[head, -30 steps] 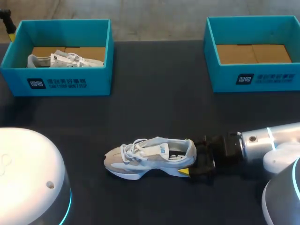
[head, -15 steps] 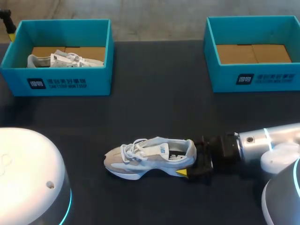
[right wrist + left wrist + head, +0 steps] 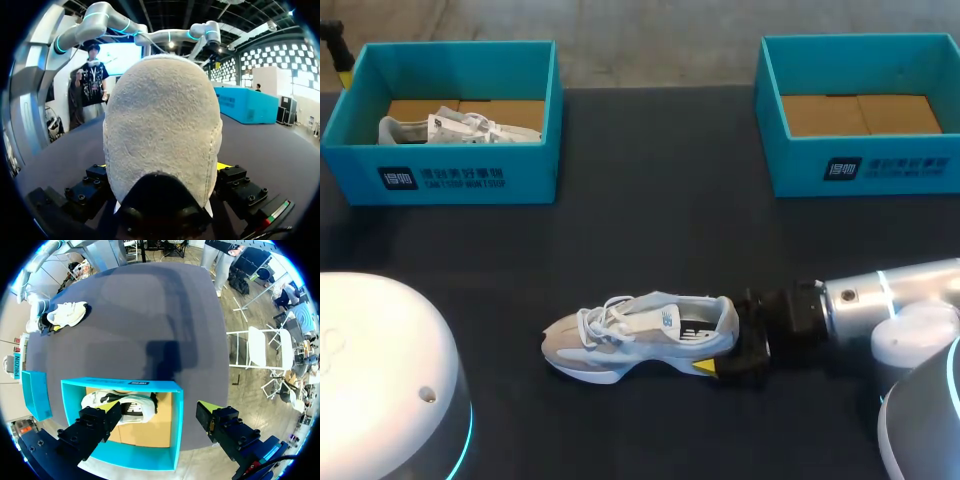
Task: Take the shoe out of the shoebox, open the shoe tongue, remove and reinsert the insole, then place the shoe into the shoebox
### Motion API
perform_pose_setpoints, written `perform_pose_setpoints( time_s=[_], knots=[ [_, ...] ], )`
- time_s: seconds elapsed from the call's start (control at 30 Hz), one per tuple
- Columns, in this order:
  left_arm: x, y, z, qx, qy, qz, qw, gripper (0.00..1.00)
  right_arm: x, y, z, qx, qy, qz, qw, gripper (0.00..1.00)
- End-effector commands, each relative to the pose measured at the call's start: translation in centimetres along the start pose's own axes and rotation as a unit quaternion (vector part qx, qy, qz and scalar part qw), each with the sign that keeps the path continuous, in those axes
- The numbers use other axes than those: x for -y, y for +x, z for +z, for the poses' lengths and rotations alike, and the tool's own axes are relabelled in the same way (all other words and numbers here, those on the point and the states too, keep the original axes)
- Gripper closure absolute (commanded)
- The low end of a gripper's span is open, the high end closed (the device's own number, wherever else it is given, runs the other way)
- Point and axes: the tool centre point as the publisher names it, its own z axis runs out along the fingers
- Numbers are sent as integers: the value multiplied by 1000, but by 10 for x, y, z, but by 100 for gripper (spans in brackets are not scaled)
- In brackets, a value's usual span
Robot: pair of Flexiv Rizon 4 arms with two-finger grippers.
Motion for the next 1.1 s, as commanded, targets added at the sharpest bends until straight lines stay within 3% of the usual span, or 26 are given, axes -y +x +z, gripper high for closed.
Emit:
perform_pose_setpoints(
  time_s=[0.03,0.07,0.1,0.13,0.97,1.1],
  knots=[
    [0,1,-1,-1,0,1,1000,0,1,-4,5,-3,1,0,1000,51],
    [0,1,-1,-1,0,1,1000,0,1,-4,5,-2,1,-1,1000,65],
    [0,1,-1,-1,0,1,1000,0,1,-4,5,-1,1,-1,1000,91],
    [0,1,-1,-1,0,1,1000,0,1,-4,5,-1,1,-2,1000,100],
    [0,1,-1,-1,0,1,1000,0,-2,0,7,10,6,-1,1000,100],
    [22,-22,-11,10,-11,-90,996,0,-2,0,7,10,6,-1,1000,100]
  ],
)
